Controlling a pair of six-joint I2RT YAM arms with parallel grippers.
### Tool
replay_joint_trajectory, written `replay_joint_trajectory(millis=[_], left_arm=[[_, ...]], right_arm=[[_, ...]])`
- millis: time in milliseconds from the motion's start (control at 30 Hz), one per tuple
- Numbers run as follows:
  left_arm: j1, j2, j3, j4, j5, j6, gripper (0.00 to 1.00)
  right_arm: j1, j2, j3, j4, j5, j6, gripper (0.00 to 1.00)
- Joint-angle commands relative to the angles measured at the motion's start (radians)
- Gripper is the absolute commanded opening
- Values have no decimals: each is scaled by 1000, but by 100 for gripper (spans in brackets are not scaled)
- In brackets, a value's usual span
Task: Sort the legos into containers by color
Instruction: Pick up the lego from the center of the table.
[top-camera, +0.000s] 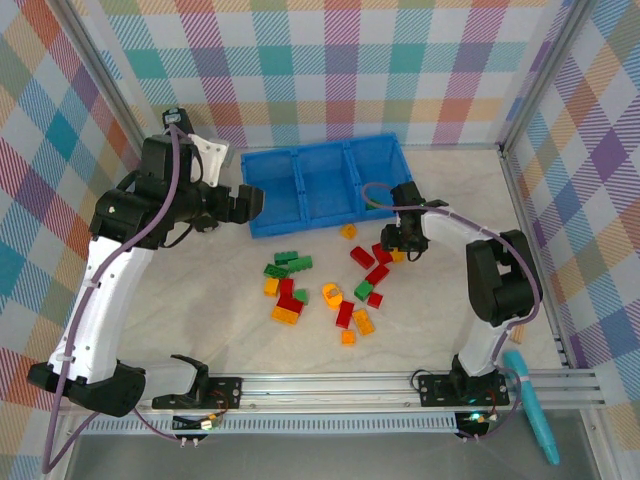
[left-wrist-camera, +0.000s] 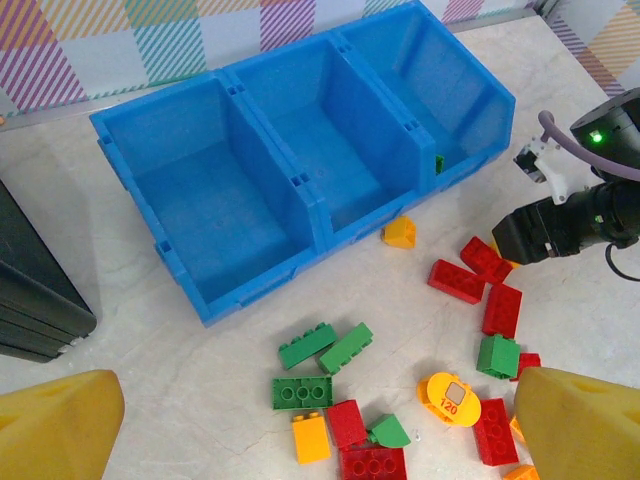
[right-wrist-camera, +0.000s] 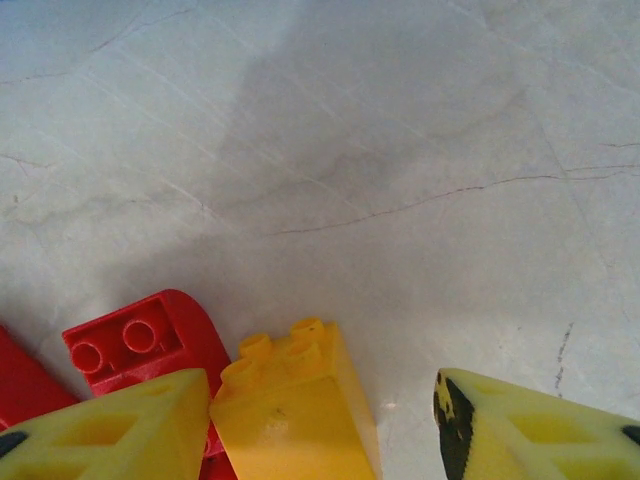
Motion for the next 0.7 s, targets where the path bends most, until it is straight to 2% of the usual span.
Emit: replay_joint_trajectory(millis=[0, 200, 467, 667], left_arm=[[-9, -15, -5, 10, 11, -18, 100], [-9, -20, -12, 14, 8, -18, 100], [-9, -31, -33, 29, 7, -21, 100], [-9, -53, -46, 38, -5, -15, 100]], right_arm=[[5, 30, -7, 12, -28, 13, 60], [4, 31, -19, 1, -38, 14, 55], [5, 9, -35, -34, -24, 25, 39], [5, -81, -28, -75, -24, 36, 37]])
